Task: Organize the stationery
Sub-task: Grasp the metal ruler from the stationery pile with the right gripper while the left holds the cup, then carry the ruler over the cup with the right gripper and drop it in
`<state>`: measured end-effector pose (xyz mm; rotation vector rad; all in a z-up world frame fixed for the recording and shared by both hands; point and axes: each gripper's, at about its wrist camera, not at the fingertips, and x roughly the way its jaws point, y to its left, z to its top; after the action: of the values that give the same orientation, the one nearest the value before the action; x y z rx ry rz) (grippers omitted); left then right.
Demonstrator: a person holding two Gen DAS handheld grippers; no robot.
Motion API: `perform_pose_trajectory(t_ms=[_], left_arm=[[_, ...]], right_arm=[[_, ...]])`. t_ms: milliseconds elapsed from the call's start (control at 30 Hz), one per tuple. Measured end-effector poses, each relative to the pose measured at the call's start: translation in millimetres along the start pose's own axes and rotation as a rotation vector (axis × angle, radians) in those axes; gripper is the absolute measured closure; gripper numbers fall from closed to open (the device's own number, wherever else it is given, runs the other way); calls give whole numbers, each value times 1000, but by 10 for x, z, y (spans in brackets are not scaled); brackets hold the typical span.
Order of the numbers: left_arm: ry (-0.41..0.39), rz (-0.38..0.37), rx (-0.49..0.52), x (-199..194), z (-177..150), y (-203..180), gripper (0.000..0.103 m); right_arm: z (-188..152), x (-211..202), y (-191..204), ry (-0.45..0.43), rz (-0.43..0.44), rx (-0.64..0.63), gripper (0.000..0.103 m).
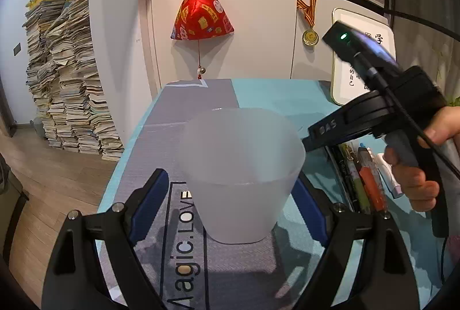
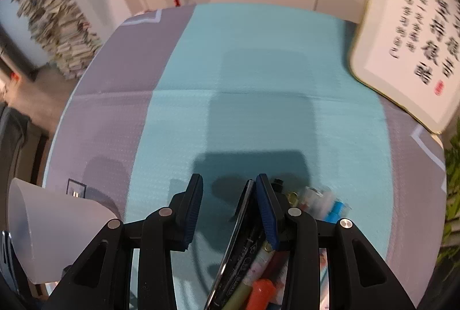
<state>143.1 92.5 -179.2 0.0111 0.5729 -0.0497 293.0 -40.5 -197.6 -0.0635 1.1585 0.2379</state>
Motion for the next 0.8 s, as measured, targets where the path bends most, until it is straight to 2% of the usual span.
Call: perform_pose_trajectory(t_ms=[33,100,133,200,267,367,500,800], left_arm=[[-2,-2,0,-4,1,0,19],[-11,-20,-1,-17,2,3,34],[-11,-17,-4,-21,-3,13,35],[-14,-25,-19,-21,-2,40,35],[-15,-30,-29,-28,-4,62,35],[-16,-33,-33,-35,-12,71,34],[-16,-33,-32,-35,-10,69,34],[-14,-67,6,-51,-12,3,34]], right_arm=[[10,30,30,9,-8,-14,62],[9,33,85,4,-26,-42,70],[-5,24,102,10,-3,-49,93],[-49,-11,121,29,132,-46,93],[-109,-94,183,10,200,-71,94],[-203,-249,275,-36,214,-113,94],[-306,-600,246,-123,246,-104,95],[-360,-1372,295,-331,245,-121,95]])
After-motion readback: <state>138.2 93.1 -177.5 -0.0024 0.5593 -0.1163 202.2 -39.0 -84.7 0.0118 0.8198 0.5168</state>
